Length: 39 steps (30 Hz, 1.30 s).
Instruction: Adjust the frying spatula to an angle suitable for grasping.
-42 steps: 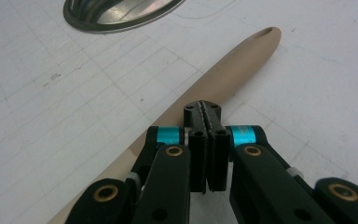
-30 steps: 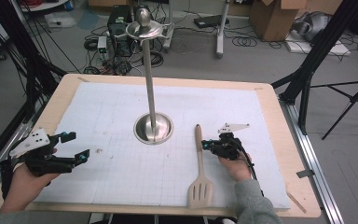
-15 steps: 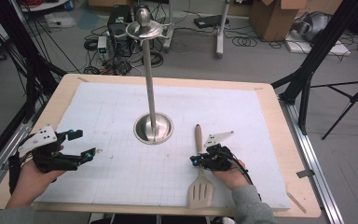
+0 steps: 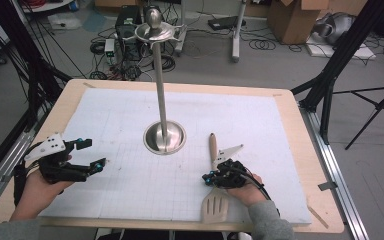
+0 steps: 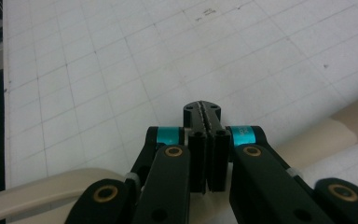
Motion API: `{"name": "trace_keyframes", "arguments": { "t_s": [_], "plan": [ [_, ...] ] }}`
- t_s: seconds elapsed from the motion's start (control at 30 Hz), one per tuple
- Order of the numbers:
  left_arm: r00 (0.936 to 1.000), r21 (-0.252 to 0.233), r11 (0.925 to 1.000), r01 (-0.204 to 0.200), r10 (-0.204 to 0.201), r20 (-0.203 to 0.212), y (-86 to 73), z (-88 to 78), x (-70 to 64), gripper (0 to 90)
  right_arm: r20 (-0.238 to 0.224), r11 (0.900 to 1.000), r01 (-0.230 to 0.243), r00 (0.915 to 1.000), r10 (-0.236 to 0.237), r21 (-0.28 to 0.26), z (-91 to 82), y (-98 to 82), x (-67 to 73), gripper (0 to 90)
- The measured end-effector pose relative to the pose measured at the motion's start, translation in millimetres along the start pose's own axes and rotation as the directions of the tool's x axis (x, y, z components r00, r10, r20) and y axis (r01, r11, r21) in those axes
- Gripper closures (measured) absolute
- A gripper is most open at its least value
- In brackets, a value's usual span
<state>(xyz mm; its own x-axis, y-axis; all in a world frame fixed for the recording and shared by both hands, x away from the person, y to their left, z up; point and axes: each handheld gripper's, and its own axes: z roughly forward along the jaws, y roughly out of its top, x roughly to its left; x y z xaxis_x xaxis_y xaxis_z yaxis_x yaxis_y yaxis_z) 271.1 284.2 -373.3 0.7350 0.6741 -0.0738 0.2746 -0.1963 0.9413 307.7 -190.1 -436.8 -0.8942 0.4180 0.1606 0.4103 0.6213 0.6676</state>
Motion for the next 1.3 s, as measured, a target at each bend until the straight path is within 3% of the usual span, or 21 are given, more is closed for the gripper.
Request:
{"name": "trace_keyframes", "arguments": {
  "t_s": [0.17, 0.77, 1.3],
  "plan": [
    [1.0000, -0.004, 1.0000, 0.003, -0.003, -0.001, 0.0, -0.2, 0.4, 13.0, 0.003, 1.000, -0.007, 1.0000, 0.007, 0.017, -3.1, -2.0, -0.3, 89.7],
    [1.0000, 0.012, 0.9999, 0.007, -0.007, 0.006, -2.3, 3.8, 1.3, 13.0, 0.011, 1.000, -0.010, 0.9999, 0.010, 0.006, -10.5, -10.2, -0.6, 89.8],
    [0.9999, 0.007, 0.9999, 0.012, -0.012, 0.004, -2.6, 2.8, 1.8, 13.0, -0.031, 0.999, -0.024, 0.9992, 0.023, -0.021, -21.2, -24.2, -8.8, 90.0]
  ]
}}
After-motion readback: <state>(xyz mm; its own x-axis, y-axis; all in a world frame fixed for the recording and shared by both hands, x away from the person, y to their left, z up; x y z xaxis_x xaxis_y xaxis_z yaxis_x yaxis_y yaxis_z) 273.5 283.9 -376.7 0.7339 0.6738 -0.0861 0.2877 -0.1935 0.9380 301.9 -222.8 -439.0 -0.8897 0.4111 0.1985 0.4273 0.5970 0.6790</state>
